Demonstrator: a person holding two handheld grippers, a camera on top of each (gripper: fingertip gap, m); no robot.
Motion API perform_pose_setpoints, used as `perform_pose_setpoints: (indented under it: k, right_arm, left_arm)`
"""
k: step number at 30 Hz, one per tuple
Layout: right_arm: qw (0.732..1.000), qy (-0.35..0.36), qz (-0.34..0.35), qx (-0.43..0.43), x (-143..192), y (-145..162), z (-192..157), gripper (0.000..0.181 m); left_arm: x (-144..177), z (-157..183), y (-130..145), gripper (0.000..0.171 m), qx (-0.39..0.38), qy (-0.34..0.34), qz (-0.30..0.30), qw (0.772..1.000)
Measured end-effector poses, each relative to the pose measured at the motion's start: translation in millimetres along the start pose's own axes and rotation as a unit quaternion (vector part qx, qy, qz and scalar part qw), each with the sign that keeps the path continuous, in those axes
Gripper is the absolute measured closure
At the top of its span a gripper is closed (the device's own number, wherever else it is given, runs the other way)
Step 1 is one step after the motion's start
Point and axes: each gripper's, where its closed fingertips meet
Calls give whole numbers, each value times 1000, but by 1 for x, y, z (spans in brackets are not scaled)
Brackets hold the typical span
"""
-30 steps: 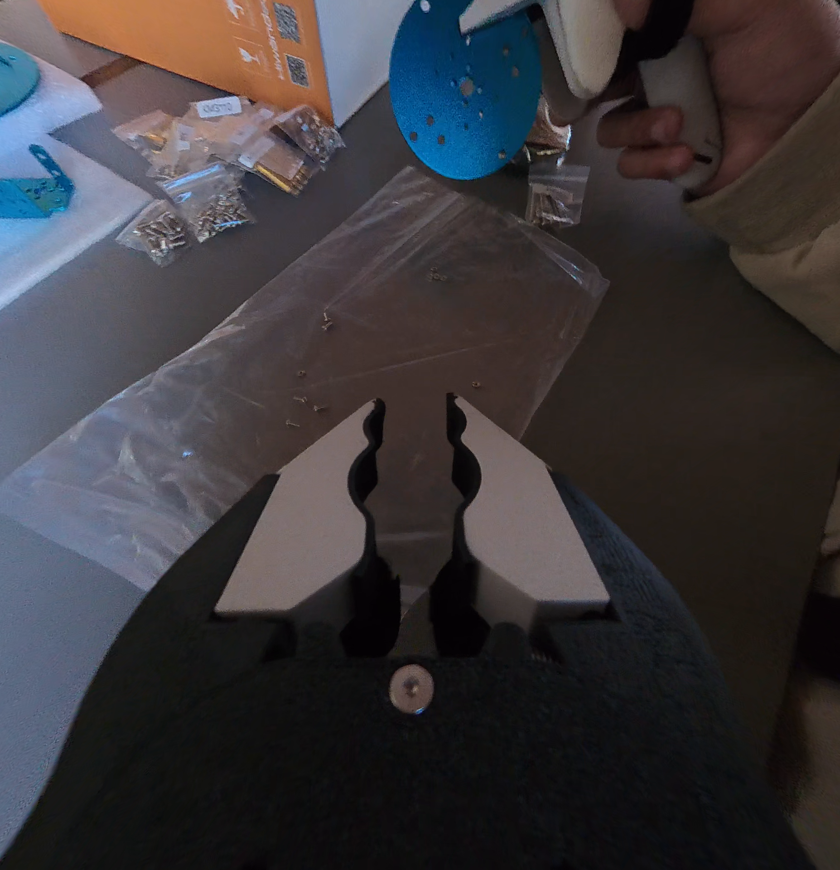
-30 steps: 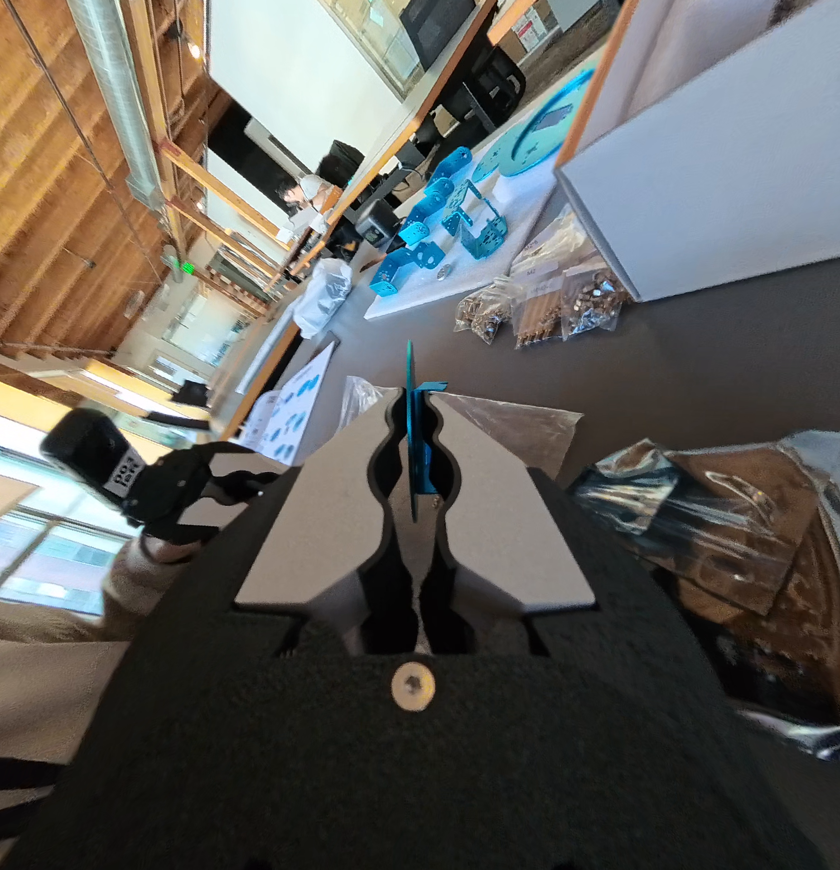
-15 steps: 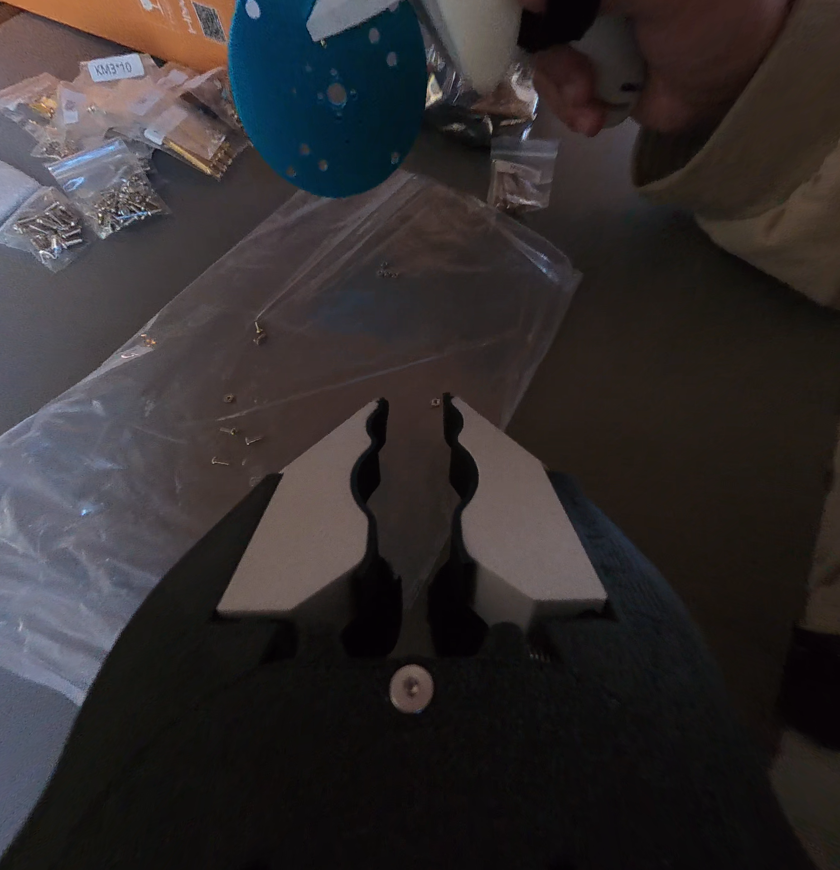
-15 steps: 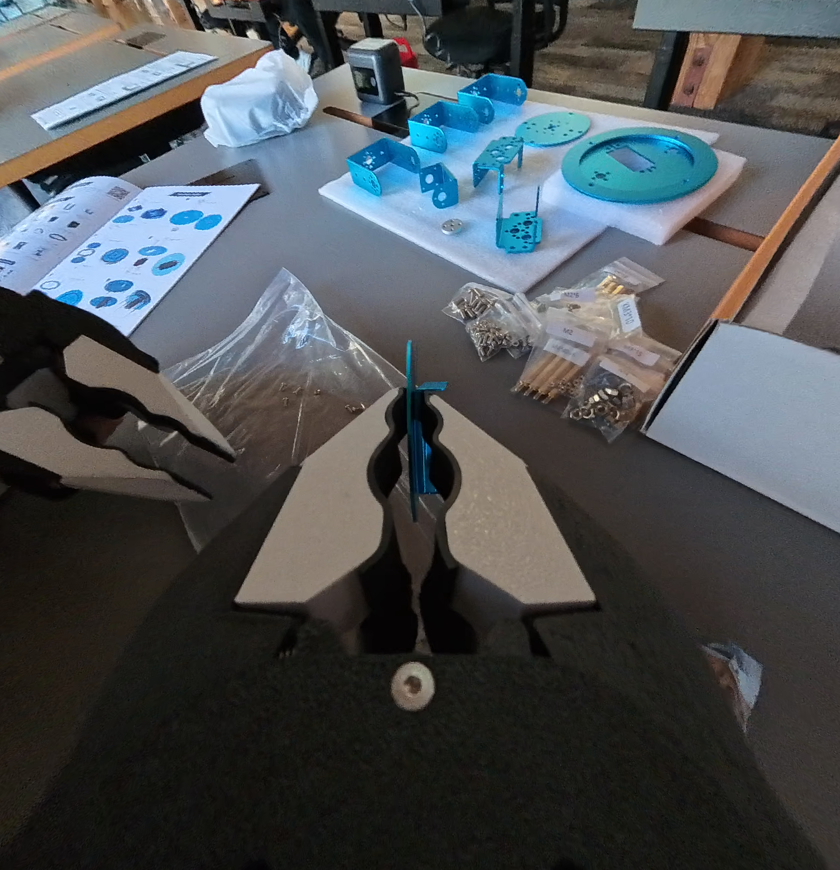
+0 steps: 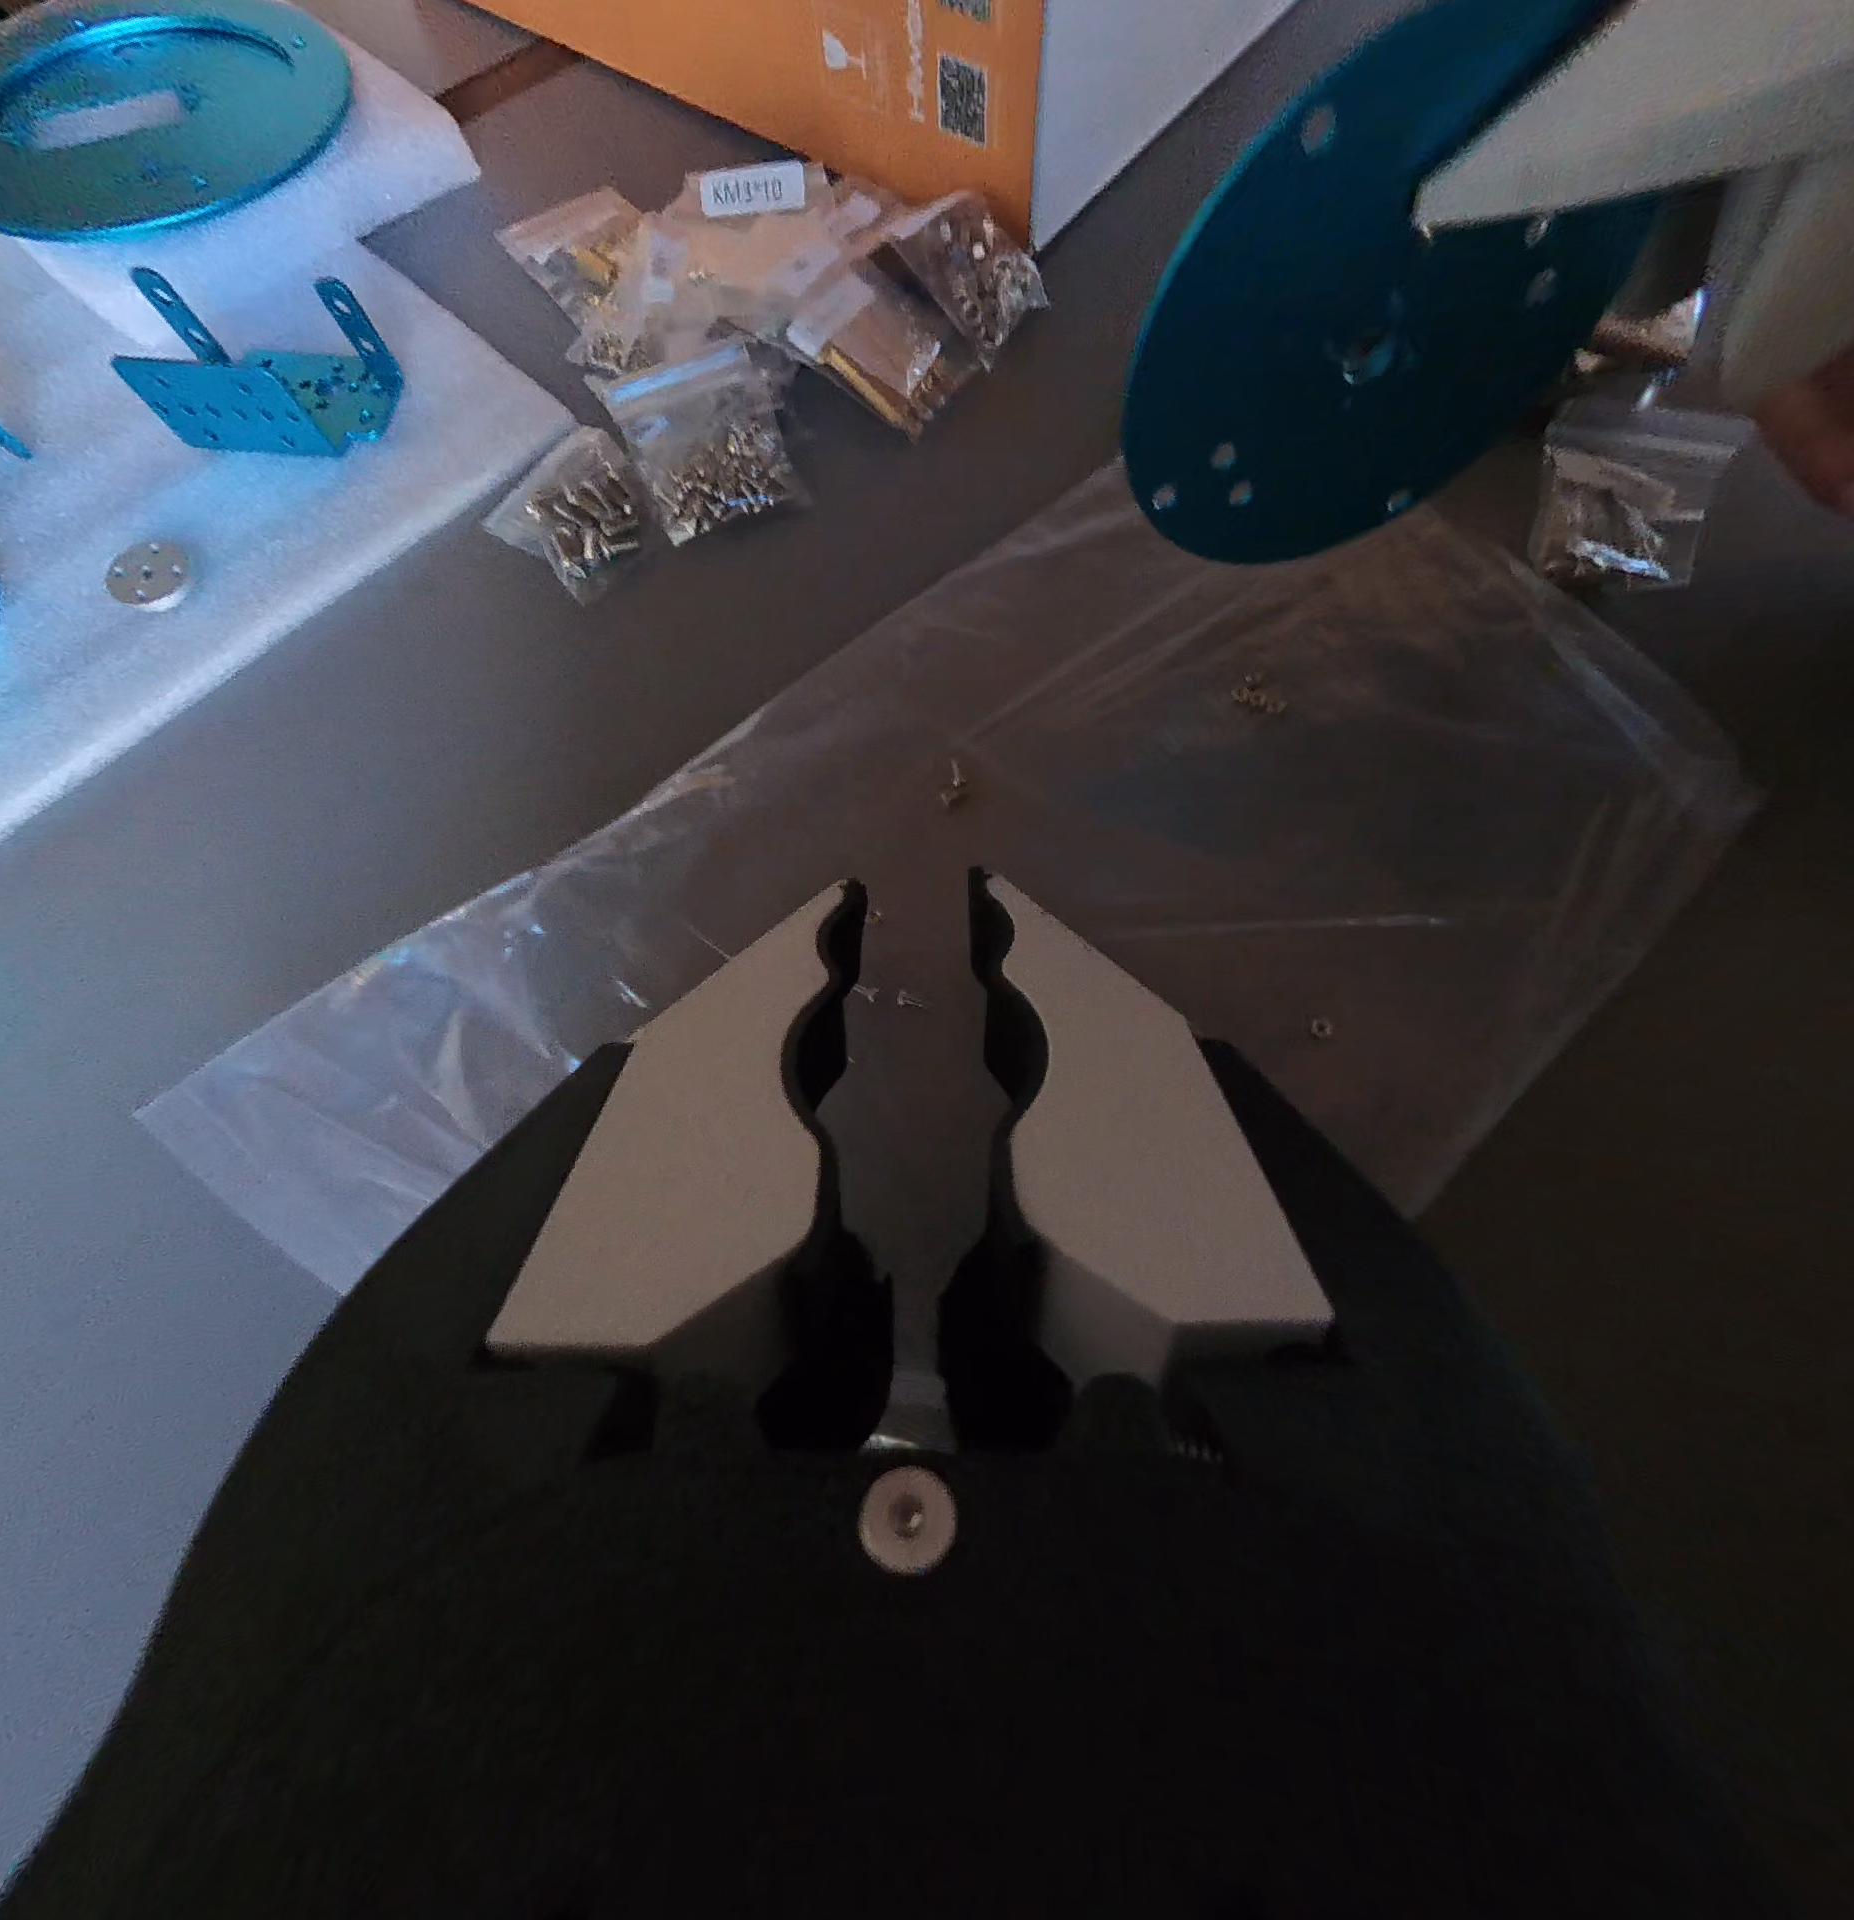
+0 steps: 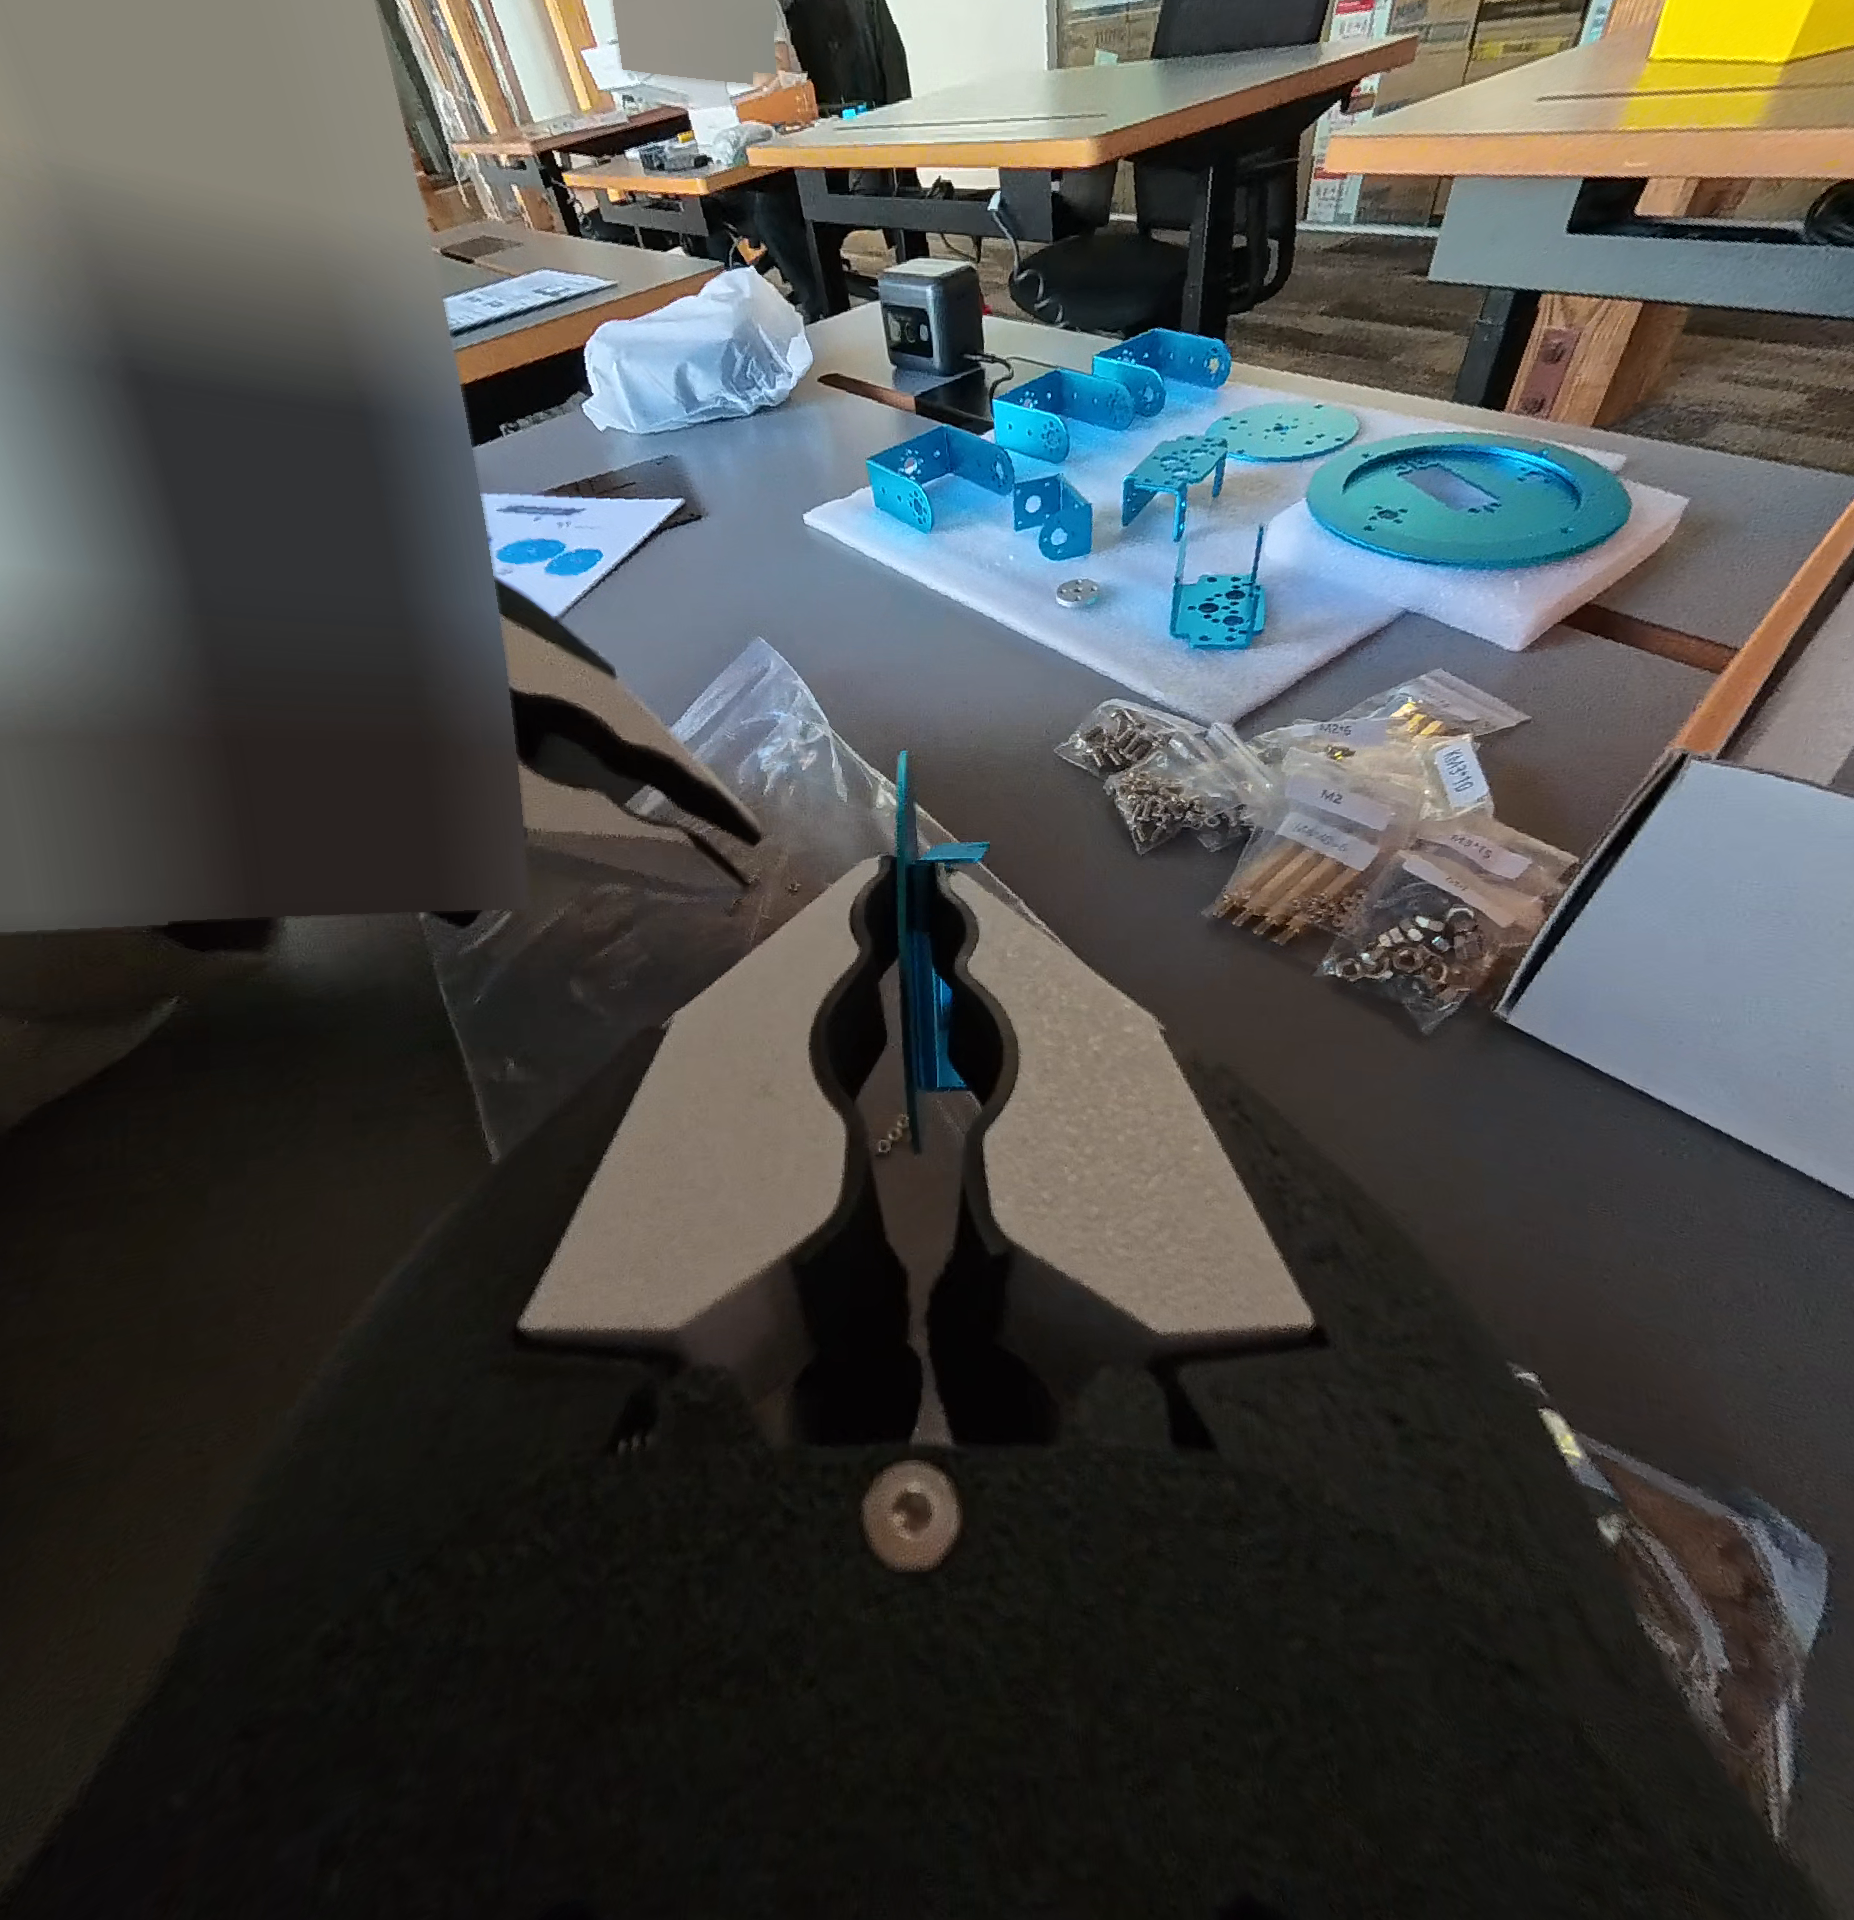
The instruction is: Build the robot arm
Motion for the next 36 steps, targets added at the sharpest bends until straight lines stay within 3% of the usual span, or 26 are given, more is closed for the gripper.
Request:
perform_pose_setpoints:
  k: [4, 8, 19, 31, 36]
  right_arm:
    - [1000, 3, 2, 8, 3, -3, -1, 178]
    - [1000, 1, 8, -4, 6, -5, 2, 178]
    - [1000, -8, -13, -27, -1, 7, 6, 178]
    - [999, -13, -13, -41, -1, 8, 8, 178]
    - [998, -17, -14, -53, -2, 9, 9, 178]
  left_arm:
    - [-12, -10, 9, 149, 16, -3, -54, 998]
    - [-21, -8, 11, 149, 45, -5, -44, 998]
    - [-20, -7, 14, 165, 30, -12, -38, 999]
    - [-21, -4, 12, 170, -1, 0, -25, 1000]
    - [-4, -2, -6, 171, -38, -4, 33, 999]
Point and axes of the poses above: each gripper's, where its closed fingertips meet, x back along the fingers, y out of its underside, z = x × y across the jaws
